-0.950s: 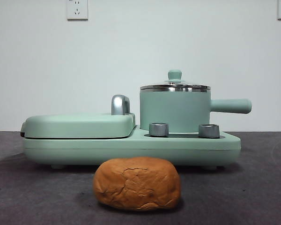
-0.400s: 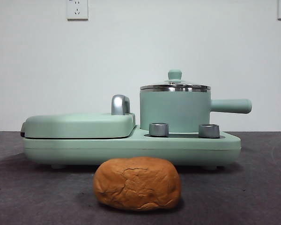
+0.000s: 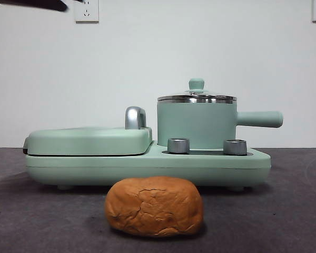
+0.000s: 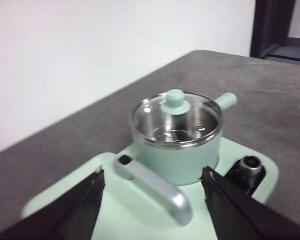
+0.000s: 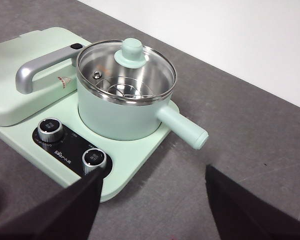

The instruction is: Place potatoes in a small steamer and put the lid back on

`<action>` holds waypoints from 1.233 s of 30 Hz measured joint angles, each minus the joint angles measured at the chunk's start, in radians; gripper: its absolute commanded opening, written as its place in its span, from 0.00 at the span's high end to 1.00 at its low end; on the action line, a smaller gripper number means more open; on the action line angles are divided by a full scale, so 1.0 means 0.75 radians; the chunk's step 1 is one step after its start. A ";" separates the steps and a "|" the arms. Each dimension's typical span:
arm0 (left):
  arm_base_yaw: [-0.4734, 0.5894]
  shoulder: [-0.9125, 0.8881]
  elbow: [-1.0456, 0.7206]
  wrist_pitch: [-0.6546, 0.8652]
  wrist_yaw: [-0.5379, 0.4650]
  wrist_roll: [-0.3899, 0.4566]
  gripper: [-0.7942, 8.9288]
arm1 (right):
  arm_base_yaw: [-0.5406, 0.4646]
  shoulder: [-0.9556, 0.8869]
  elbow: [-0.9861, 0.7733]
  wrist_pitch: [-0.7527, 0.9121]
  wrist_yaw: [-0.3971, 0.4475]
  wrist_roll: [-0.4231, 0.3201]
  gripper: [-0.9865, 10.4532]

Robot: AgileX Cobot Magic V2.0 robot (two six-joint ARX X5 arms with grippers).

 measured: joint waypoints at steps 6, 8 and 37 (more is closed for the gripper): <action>-0.110 0.239 0.109 0.072 -0.069 -0.043 0.61 | 0.000 0.000 0.000 0.000 0.000 0.000 0.63; -0.141 0.326 0.153 0.115 -0.090 -0.045 0.61 | 0.000 0.000 0.000 0.000 0.000 0.000 0.63; -0.332 1.188 0.876 0.185 -0.127 -0.046 0.60 | 0.036 0.000 0.001 -0.005 0.000 0.000 0.63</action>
